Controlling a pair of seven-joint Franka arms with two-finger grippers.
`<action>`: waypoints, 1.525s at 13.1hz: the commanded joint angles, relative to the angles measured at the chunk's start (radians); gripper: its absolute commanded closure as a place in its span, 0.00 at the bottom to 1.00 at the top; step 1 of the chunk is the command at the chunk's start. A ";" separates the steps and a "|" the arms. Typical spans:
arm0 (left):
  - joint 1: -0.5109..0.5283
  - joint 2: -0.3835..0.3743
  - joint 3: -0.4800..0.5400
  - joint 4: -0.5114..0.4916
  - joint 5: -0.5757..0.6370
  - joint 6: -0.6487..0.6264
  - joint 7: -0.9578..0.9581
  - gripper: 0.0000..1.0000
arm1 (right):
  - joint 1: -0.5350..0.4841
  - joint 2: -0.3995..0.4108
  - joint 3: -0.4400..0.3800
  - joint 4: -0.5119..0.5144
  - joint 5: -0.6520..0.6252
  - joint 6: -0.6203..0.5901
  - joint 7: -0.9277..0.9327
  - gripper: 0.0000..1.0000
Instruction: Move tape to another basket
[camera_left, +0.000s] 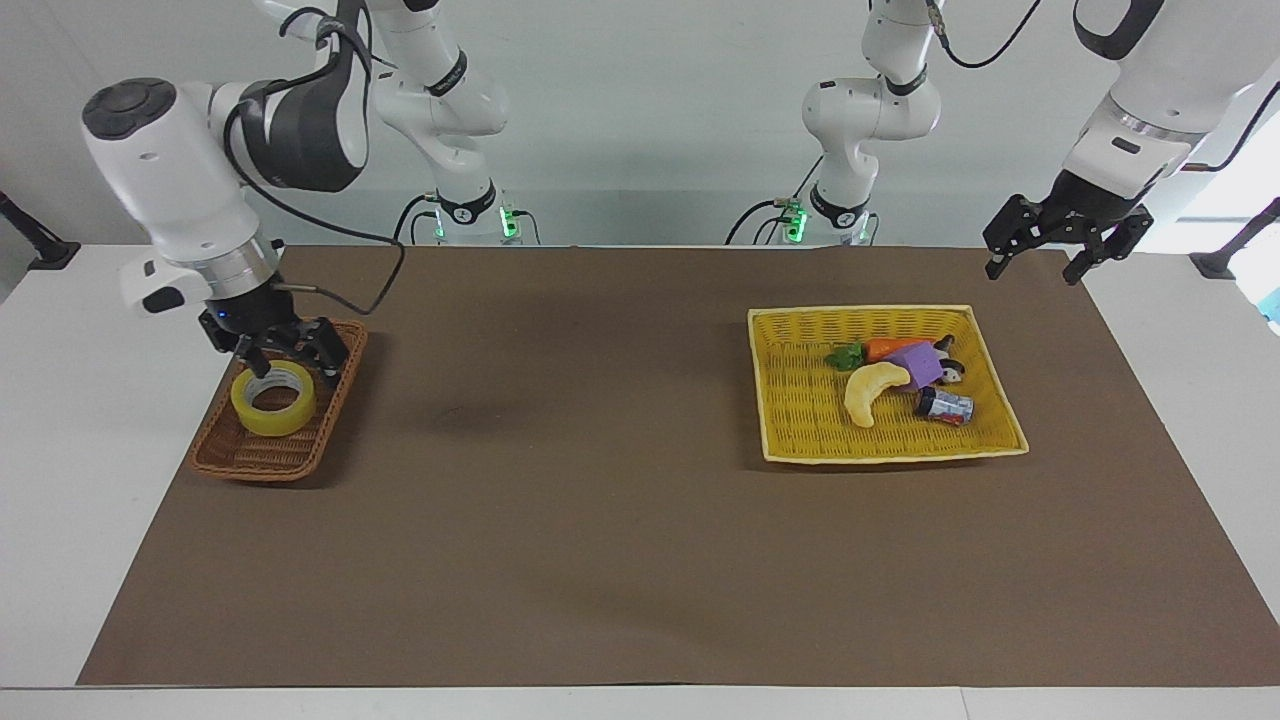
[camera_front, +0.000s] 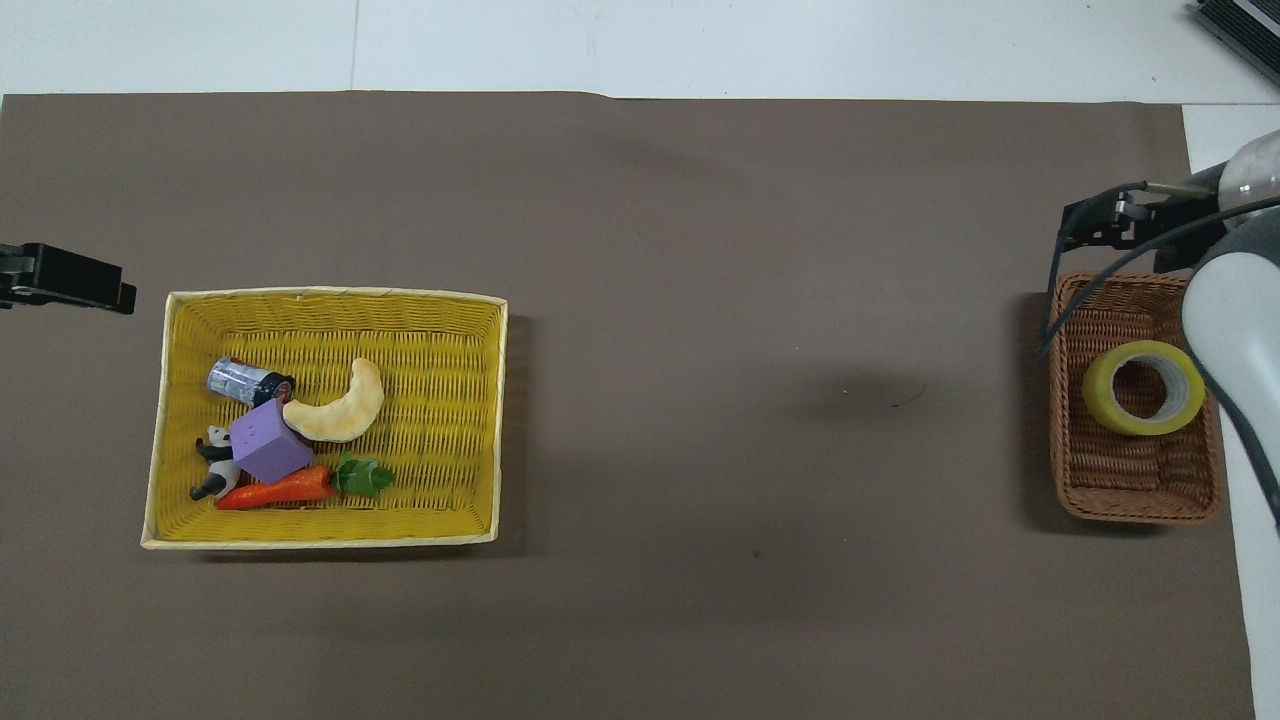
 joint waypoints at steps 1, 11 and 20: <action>0.002 -0.004 0.000 0.004 0.021 -0.015 0.014 0.00 | 0.062 -0.071 -0.002 -0.019 -0.022 -0.057 0.132 0.00; 0.002 -0.004 0.000 0.004 0.021 -0.015 0.014 0.00 | -0.001 -0.198 -0.019 0.161 -0.017 -0.374 0.103 0.00; 0.002 -0.004 0.000 0.004 0.021 -0.015 0.014 0.00 | -0.011 -0.300 -0.014 -0.026 0.020 -0.334 -0.106 0.00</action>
